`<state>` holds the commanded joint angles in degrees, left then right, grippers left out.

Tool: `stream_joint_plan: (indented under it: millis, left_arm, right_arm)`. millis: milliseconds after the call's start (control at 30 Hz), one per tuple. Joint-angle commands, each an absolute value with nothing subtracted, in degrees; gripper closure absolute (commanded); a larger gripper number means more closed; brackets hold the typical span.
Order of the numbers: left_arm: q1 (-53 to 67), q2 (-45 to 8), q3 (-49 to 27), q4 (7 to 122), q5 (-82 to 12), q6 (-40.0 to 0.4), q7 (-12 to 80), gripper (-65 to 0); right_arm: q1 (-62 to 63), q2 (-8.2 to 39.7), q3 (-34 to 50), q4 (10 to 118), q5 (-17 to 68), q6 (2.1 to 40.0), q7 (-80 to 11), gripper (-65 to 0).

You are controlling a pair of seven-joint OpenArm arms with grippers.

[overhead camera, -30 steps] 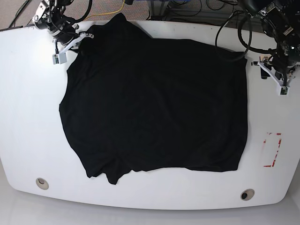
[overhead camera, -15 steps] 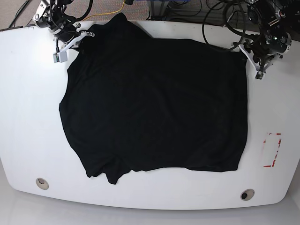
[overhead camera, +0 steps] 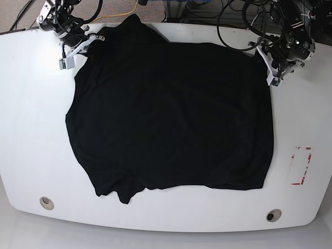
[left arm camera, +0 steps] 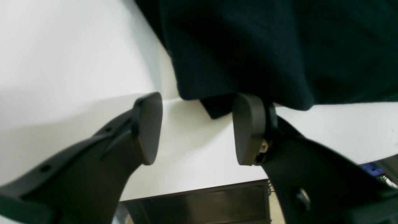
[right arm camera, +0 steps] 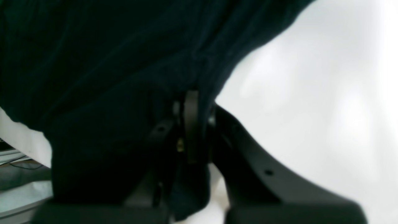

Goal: Layout the t-shirt on the table in an organized manner, then fold the t-shirt properly

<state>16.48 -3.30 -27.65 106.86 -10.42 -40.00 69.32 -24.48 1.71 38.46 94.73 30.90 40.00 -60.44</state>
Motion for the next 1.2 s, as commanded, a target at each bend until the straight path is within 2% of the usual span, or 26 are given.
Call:
stream_joint_plan:
  millis: [367,467,633,867,1033,1200]
  left_arm:
    - [16.4,-3.47,-26.95,106.77,-10.42,-40.0,69.32,-34.3]
    - [16.22,-3.47,-26.86,105.19,-10.42,-40.0,69.32,-29.7]
    - [14.46,-4.35,-26.86,99.74,-10.51,-40.0,69.32,-17.4]
    - [13.41,-4.97,-26.86,96.48,-10.59,-40.0,69.32,-6.1]
    - [13.23,-5.49,-27.03,96.75,-10.59,-40.0,69.32,-1.5]
    - [13.32,-7.87,-27.12,100.53,-10.59,-40.0,69.32,-0.3]
  right_arm:
    - [-24.4,1.71,38.46,94.73,30.9,40.0,-60.44,-2.2]
    - [-24.4,1.63,38.46,94.73,30.9,40.0,-60.44,-2.2]
    - [-24.4,1.63,38.46,94.73,30.9,40.0,-60.44,-2.2]
    - [-24.4,1.63,38.46,94.73,30.9,40.0,-60.44,-2.2]
    - [-24.4,1.63,38.46,94.73,30.99,40.0,-60.44,-2.2]
    - [-24.57,1.63,38.46,94.81,32.84,40.0,-60.44,-2.2]
